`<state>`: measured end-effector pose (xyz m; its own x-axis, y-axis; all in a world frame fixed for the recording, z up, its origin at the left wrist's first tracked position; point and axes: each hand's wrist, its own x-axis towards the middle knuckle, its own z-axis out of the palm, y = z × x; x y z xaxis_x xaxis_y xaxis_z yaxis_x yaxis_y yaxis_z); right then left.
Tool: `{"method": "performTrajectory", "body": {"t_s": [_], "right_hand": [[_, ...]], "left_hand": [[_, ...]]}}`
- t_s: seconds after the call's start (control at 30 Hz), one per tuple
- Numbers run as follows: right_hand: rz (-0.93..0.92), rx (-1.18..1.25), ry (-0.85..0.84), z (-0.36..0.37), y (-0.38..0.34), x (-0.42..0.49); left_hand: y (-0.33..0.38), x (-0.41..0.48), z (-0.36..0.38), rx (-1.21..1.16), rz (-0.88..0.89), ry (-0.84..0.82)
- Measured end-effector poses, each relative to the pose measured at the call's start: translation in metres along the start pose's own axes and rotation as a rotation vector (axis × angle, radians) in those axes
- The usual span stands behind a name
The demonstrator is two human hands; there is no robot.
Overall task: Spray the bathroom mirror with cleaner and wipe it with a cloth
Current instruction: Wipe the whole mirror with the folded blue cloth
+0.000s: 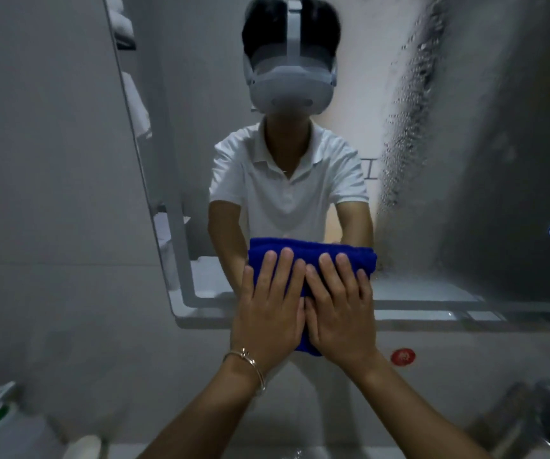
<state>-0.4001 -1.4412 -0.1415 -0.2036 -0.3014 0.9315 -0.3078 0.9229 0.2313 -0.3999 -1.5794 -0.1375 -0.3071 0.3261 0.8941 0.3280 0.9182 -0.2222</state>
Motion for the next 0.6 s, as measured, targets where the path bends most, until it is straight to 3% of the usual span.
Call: {"method": "performTrajectory", "body": {"t_s": [0.3,0.6], "right_hand": [[-0.026,-0.007,0.01,0.002,0.003,-0.013],[0.039,0.043,0.104,-0.059,0.078,0.142]], "left_hand": [[0.009,-0.009,0.006,0.006,0.001,0.007],[0.007,0.171,-0.057,0.015,0.051,0.113]]}}
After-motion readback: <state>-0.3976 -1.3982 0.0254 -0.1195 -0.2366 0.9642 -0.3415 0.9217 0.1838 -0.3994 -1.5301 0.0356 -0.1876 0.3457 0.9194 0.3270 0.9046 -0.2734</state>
